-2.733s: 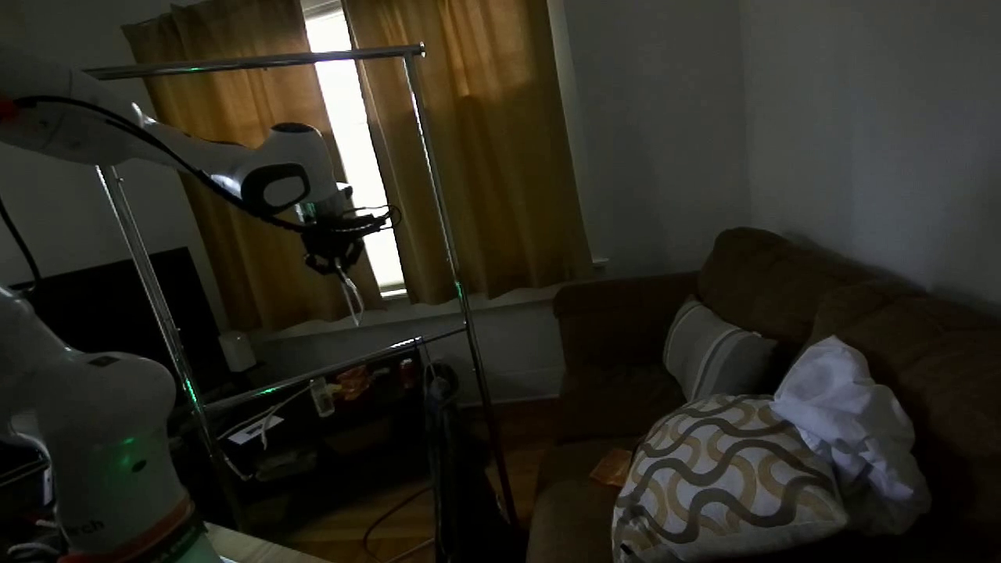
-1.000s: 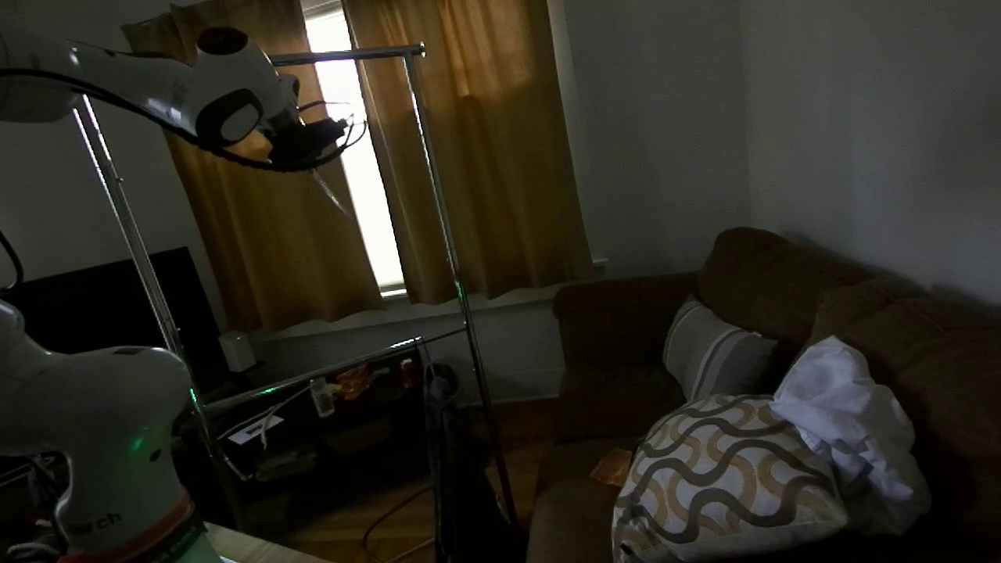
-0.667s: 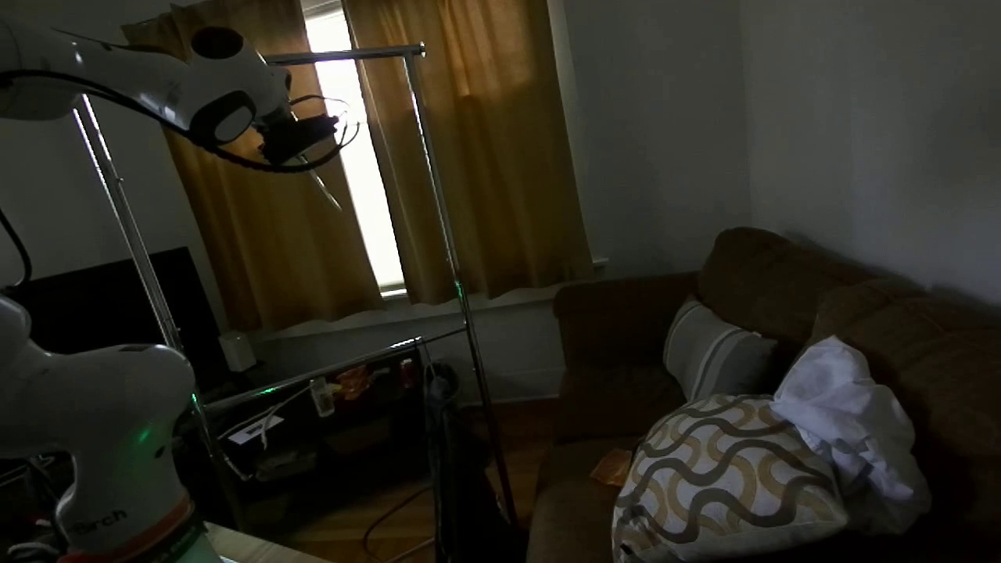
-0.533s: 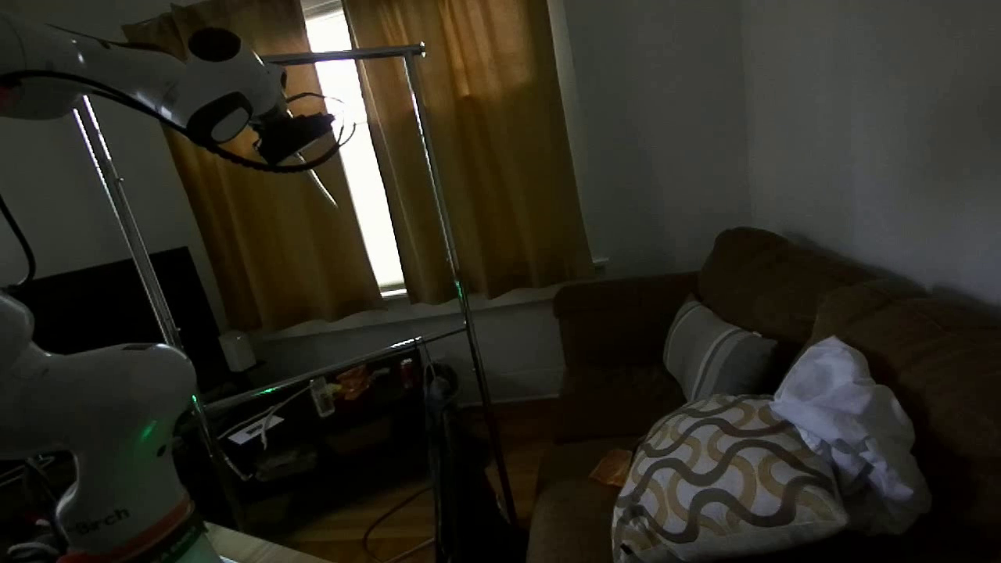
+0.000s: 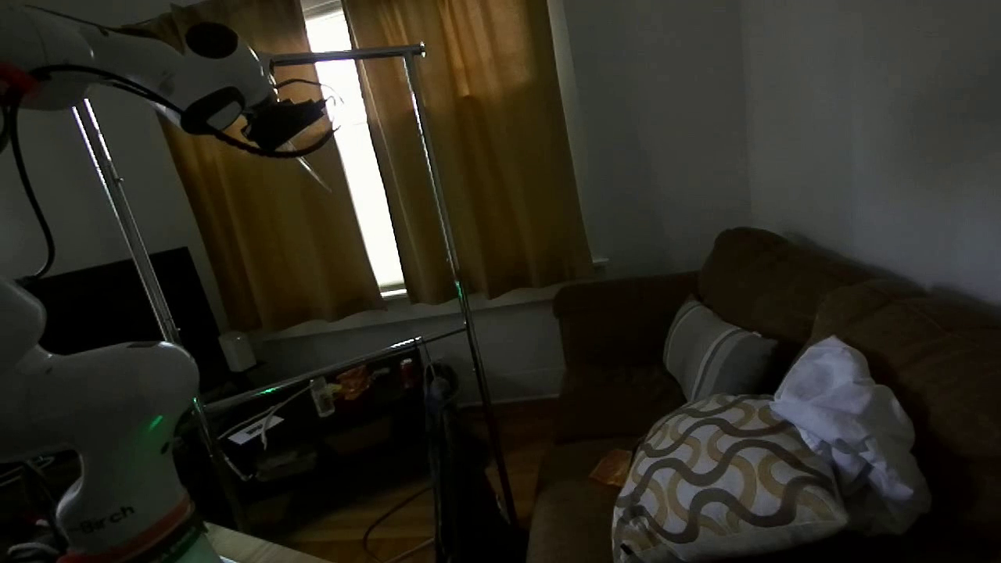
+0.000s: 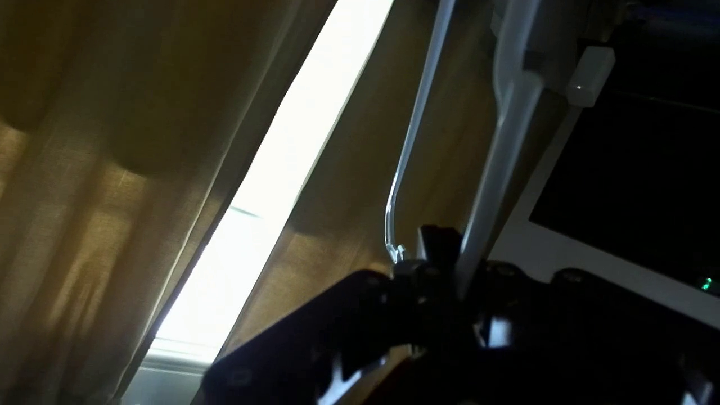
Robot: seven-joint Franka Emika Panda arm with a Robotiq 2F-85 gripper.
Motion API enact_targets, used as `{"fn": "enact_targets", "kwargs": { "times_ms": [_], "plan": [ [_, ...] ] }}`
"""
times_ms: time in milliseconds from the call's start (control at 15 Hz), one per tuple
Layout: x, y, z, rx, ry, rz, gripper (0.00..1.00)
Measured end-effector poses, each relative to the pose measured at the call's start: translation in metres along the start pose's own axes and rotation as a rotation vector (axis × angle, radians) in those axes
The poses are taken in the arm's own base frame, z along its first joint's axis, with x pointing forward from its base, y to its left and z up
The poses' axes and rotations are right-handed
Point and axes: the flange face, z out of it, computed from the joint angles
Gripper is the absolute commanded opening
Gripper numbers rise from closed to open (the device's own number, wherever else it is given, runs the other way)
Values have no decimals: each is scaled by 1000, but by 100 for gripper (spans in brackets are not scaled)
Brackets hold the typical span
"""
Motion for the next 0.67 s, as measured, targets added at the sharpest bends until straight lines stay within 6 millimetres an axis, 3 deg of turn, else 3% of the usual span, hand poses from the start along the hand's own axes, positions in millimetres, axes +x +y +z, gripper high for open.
{"fn": "enact_targets", "kwargs": {
  "times_ms": [267, 667],
  "plan": [
    [12, 11, 6, -11, 46, -11, 1],
    [9, 23, -3, -35, 118, 3, 1]
  ]
}}
